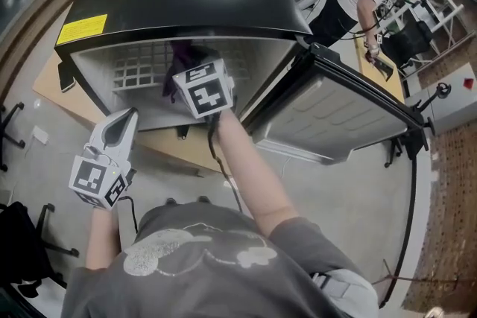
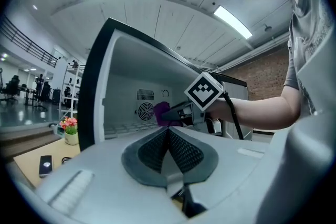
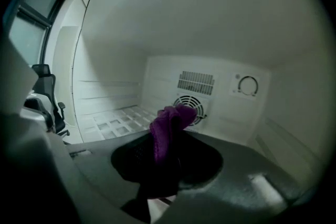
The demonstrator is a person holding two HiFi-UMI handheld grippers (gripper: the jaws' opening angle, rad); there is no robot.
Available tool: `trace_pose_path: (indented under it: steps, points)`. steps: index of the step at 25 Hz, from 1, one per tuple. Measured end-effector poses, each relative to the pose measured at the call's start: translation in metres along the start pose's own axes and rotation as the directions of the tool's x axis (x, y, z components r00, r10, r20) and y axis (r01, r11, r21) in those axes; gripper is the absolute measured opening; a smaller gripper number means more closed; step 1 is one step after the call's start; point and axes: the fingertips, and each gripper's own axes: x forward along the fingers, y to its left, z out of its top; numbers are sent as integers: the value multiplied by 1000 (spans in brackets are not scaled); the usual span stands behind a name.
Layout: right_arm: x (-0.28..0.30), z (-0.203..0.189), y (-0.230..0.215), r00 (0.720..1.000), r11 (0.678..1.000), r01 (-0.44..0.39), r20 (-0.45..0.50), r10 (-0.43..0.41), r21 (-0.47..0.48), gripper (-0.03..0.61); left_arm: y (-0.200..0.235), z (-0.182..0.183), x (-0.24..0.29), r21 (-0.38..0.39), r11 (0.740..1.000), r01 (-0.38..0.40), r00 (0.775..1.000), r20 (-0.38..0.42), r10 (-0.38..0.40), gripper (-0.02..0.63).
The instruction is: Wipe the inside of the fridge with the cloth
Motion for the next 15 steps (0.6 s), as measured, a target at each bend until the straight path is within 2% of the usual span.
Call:
trace_pose_path:
  steps: [5, 8, 12, 15]
  points:
    - [-28, -26, -61, 982, 982, 185, -43, -184, 40, 87, -23, 0, 17, -2, 997, 71, 997, -4, -71, 18]
    - [-42, -33, -81, 965, 963, 261, -44, -259, 72, 87, -34, -5, 22, -2, 994, 108, 994, -8, -108, 18]
    - [-50, -14, -87, 936, 938, 340, 76, -344, 62, 87, -42, -11, 27, -4, 991, 135, 991, -10, -135, 18]
    - [-42, -8, -111, 919, 924, 376, 98, -382, 74, 87, -52, -10, 41, -2, 991, 136, 991, -14, -136, 18]
